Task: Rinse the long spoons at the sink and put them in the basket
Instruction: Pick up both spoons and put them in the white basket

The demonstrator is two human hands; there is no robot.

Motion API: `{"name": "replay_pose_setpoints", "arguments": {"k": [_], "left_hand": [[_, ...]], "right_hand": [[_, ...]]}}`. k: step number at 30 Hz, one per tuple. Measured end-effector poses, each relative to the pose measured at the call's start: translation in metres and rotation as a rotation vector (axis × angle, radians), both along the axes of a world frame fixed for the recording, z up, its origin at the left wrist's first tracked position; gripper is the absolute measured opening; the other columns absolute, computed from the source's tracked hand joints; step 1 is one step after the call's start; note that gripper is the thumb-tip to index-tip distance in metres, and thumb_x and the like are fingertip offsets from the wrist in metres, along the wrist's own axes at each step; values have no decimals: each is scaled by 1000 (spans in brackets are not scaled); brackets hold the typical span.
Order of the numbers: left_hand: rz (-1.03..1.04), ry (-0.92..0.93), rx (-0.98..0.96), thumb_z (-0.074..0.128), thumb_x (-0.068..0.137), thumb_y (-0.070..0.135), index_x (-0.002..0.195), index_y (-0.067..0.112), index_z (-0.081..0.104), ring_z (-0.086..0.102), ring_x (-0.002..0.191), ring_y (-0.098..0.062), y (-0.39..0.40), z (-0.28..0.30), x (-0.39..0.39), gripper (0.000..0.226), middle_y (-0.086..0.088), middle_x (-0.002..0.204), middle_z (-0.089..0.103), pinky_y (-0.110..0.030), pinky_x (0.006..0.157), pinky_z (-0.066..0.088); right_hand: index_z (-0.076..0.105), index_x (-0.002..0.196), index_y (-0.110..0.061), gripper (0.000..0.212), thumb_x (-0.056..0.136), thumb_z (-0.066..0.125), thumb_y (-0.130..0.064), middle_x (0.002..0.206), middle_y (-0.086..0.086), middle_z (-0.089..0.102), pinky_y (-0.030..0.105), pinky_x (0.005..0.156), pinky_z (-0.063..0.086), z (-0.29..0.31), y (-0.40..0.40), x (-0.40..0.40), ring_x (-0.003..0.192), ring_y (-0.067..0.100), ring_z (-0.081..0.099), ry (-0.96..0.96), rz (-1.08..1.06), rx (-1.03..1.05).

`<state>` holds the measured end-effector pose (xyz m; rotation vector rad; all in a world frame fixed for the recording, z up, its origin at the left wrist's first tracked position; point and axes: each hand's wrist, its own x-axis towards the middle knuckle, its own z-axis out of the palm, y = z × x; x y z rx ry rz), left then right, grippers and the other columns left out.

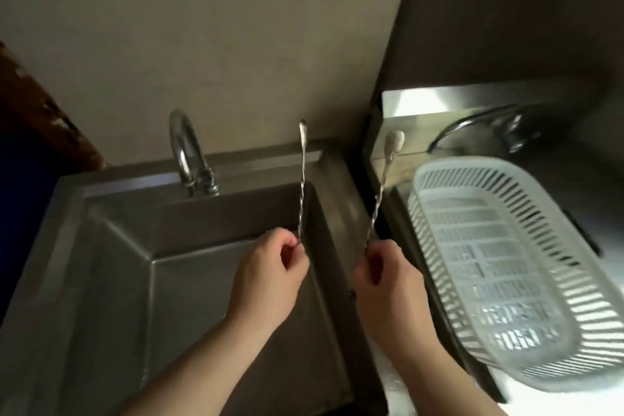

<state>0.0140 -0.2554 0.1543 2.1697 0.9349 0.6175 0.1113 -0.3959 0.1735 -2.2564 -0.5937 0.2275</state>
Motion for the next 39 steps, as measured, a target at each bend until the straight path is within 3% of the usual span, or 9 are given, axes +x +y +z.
{"name": "replay_pose_setpoints", "arguments": {"k": [6,13,17,21,24,27,31,34,39], "left_hand": [[-141,-130,23,64,84,21,70,23,54,50,54,-3,-59,74,66,17,11,56,54,-12,50,31],[-368,-30,-164,60,89,30,70,28,53,62,63,10,-138,92,132,20,11,69,65,-6,41,41],[-389,157,-295,60,86,28,72,20,57,68,59,-6,-170,80,162,17,4,69,68,-25,51,57],[-348,344,-446,58,85,23,71,19,61,68,48,-5,-193,57,189,15,4,60,70,-19,45,49],[-236,401,-677,56,87,16,87,14,65,63,36,-6,-204,43,204,10,-5,76,74,-14,31,41],[-123,417,-869,57,89,10,93,13,63,70,45,-15,-208,29,214,8,-9,83,73,-24,45,57],[-85,460,-1008,57,92,3,101,6,65,75,61,-25,-207,11,223,13,-15,88,74,-36,60,63],[-68,468,-1027,59,90,2,102,7,67,75,67,-30,-205,3,223,15,-16,94,72,-37,53,62],[-78,501,-983,57,89,6,91,7,68,75,69,-33,-203,-4,220,12,-16,88,73,-44,68,63]], "right_hand": [[49,74,-30,17,86,58,-21,65,-9,59,20,49,35,63,-77,45,59,5,54,-47,-160,37],[51,71,-27,20,90,53,-23,58,-5,62,21,34,42,70,-154,97,40,7,56,-16,-374,47],[52,71,-24,21,91,55,-19,56,-4,61,10,27,29,45,-172,124,34,1,54,48,-385,-43],[55,69,-17,19,86,54,-10,57,-2,62,23,37,43,15,-169,146,44,12,58,183,-311,-246],[58,74,-14,14,86,56,-8,67,3,65,28,46,52,-3,-166,156,58,19,66,286,-269,-395],[60,79,-13,10,88,60,-12,73,2,62,28,48,50,-18,-168,160,62,17,63,301,-248,-539],[53,74,-17,17,89,58,-10,73,-2,55,28,56,46,-28,-169,163,69,17,60,283,-233,-634],[47,69,-18,24,89,52,-6,71,-3,52,27,53,42,-32,-166,164,63,14,54,278,-229,-652],[44,70,-16,25,86,52,1,68,-3,47,23,42,30,-35,-161,162,54,9,44,266,-203,-662]]}}
